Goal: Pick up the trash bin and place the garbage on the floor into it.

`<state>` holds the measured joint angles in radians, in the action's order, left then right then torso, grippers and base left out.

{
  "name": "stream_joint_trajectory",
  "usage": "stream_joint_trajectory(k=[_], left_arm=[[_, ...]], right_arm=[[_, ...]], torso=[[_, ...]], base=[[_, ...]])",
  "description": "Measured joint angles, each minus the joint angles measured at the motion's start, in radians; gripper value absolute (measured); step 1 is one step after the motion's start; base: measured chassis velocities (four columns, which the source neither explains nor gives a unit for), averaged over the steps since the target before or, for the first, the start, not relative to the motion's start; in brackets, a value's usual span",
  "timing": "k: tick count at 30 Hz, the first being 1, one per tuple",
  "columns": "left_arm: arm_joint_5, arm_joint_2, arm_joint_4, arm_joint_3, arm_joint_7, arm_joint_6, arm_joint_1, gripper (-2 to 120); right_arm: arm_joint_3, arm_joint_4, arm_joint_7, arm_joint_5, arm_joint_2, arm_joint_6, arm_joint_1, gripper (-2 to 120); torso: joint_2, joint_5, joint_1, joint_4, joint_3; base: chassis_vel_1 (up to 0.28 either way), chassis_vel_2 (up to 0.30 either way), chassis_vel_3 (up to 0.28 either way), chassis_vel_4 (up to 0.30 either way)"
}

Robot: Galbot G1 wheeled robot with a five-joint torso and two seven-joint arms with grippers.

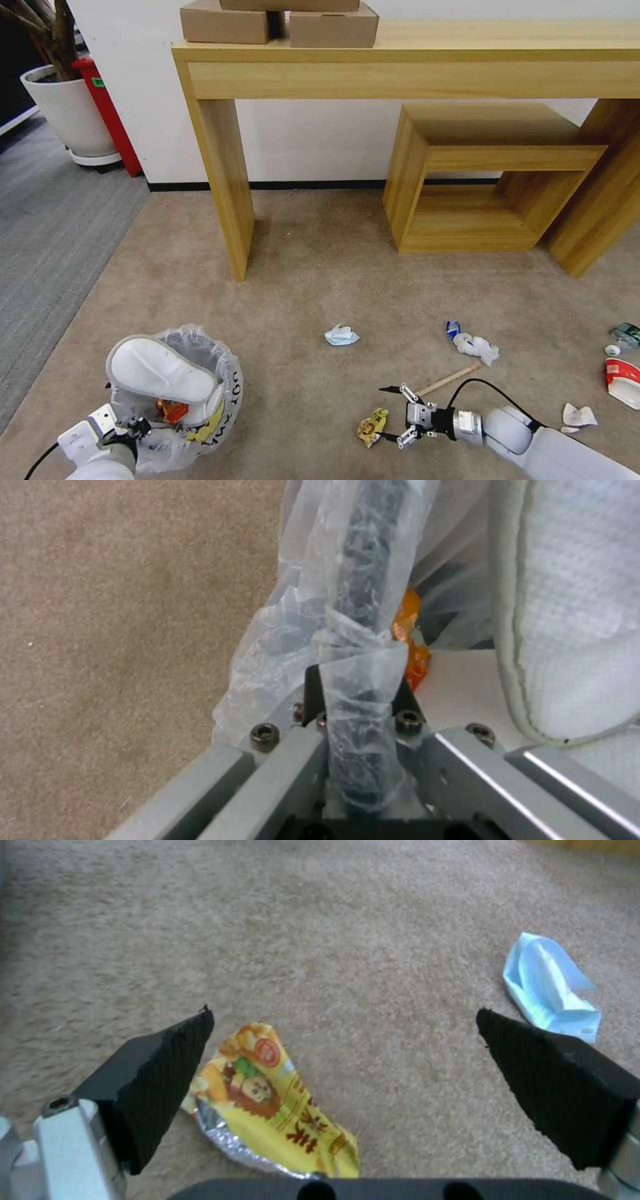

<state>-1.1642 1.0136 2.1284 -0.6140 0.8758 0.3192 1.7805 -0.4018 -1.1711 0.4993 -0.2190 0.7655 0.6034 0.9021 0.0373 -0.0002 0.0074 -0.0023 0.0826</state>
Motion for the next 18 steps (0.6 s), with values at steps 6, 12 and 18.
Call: stream_joint_trajectory(k=[6, 12, 18], left_arm=[[0.001, -0.006, -0.001, 0.007, 0.001, -0.001, -0.004, 0], [-0.003, -0.015, -0.003, 0.008, 0.001, -0.001, -0.005, 0], [-0.003, -0.014, -0.005, 0.016, 0.004, -0.002, -0.012, 0]], right_arm=[[-0.006, 0.002, -0.021, 0.004, 0.017, -0.008, 0.004, 100], [0.000, 0.001, -0.045, 0.006, 0.016, -0.015, 0.026, 100], [-0.001, 0.000, -0.045, -0.001, 0.012, -0.020, 0.028, 100]], torso=[[0.000, 0.0003, 0.000, 0.0002, 0.000], [0.000, 0.0003, 0.000, -0.0001, 0.000], [0.000, 0.0004, 0.000, 0.0001, 0.000]], base=[[0.000, 0.000, 0.000, 0.000], [0.000, 0.000, 0.000, 0.000], [0.000, 0.000, 0.000, 0.000]])
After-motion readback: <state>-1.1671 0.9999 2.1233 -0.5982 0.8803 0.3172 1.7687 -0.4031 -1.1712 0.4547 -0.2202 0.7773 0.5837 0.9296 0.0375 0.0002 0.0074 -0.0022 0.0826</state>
